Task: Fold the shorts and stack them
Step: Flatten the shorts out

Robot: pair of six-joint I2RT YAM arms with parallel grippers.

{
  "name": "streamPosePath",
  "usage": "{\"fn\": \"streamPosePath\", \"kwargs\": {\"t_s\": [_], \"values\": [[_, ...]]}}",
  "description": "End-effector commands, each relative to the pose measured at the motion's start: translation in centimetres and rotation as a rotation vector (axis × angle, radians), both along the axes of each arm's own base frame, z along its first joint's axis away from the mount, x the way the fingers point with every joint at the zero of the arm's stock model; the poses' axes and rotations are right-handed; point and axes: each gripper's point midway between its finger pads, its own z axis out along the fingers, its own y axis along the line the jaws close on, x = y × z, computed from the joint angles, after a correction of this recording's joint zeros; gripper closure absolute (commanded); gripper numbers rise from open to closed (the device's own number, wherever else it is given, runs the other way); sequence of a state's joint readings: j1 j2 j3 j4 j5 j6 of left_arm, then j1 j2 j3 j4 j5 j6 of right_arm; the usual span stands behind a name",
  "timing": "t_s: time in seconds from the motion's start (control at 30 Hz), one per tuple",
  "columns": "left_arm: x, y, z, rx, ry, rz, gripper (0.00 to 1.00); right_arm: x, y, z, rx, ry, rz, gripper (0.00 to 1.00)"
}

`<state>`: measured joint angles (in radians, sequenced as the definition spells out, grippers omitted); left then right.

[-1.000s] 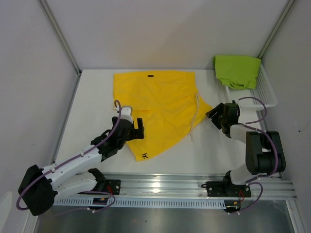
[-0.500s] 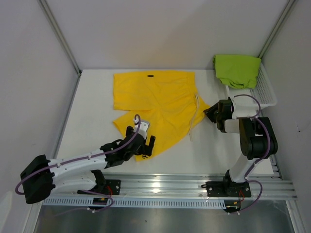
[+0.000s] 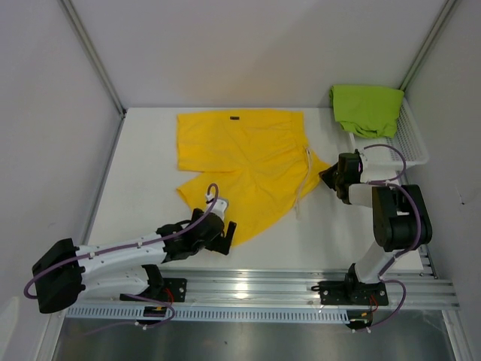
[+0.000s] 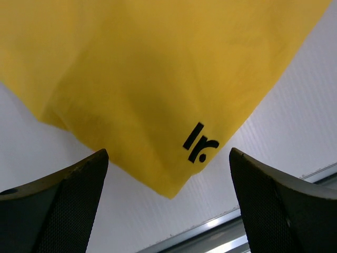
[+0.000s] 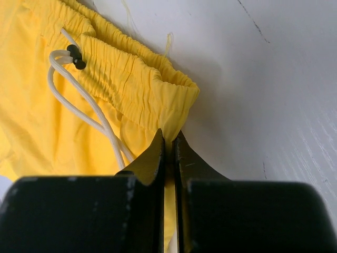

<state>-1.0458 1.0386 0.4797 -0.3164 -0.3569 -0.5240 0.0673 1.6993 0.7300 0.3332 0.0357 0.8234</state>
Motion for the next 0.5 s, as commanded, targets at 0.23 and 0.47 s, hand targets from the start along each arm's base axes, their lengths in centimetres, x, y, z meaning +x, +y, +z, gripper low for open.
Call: {"fn": "streamPosePath", "kwargs": {"t_s": [0.23,0.47], "values": [[-2.0,0.9,3.0,-0.315,0.057,0.189,0.03,1.3,-1.2,1.9,-0.033,-0.045,-0.029,1.0],[-2.7,0.1,3.0,-0.457,0.127,0.242,0.06,1.2,-1.3,1.8,-0.027,-0.046,-0.028,1.0]]}}
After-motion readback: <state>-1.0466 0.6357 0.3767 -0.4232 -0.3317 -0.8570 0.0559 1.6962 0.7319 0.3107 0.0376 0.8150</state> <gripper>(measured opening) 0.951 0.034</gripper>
